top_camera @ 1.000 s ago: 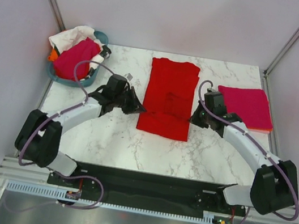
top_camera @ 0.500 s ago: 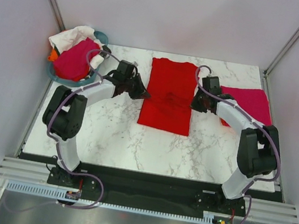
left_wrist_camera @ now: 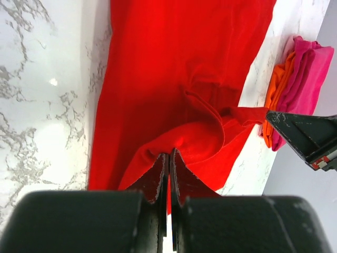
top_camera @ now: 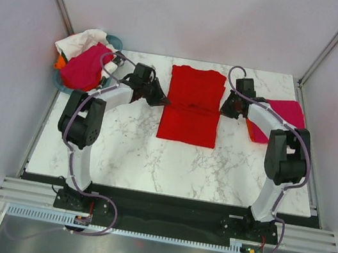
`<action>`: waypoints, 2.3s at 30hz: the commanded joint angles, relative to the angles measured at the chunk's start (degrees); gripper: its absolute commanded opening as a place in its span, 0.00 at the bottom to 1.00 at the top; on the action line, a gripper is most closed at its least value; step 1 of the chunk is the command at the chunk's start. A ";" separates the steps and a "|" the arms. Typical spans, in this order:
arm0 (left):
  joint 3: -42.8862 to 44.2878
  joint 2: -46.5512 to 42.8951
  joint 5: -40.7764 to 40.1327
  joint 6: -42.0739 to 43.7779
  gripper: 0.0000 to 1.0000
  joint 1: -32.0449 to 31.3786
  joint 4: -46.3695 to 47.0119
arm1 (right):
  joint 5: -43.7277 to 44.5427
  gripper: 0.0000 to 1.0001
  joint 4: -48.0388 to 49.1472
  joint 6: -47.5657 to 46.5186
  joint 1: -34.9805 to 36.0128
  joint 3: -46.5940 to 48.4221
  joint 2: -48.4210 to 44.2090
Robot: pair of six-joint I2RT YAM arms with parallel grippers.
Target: Fold and stack the t-shirts
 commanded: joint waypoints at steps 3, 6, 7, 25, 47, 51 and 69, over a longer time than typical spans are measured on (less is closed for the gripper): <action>3.76 1.53 1.22 1.37 0.02 1.36 0.21 | -1.97 0.00 1.19 -0.01 -0.91 3.91 3.04; 5.08 2.67 1.57 1.19 0.02 1.80 -0.14 | -2.59 0.00 1.19 0.17 -1.09 5.05 4.10; 6.04 3.11 1.75 1.19 0.02 1.89 -0.23 | -2.77 0.00 1.28 0.34 -1.35 5.15 4.62; -4.82 -7.59 -5.81 7.96 0.77 1.54 -1.90 | -3.73 0.53 6.02 -0.27 -0.21 -10.65 -8.37; -28.66 -16.66 1.30 7.34 0.63 0.48 8.38 | -15.34 0.46 15.87 0.61 1.28 -33.87 -19.11; -29.81 -16.49 1.75 7.08 0.61 0.48 8.56 | -15.95 0.44 16.57 0.96 1.37 -34.31 -18.14; -30.42 -13.15 2.45 5.15 0.46 -0.22 12.51 | -16.57 0.08 19.30 1.66 1.55 -34.93 -13.66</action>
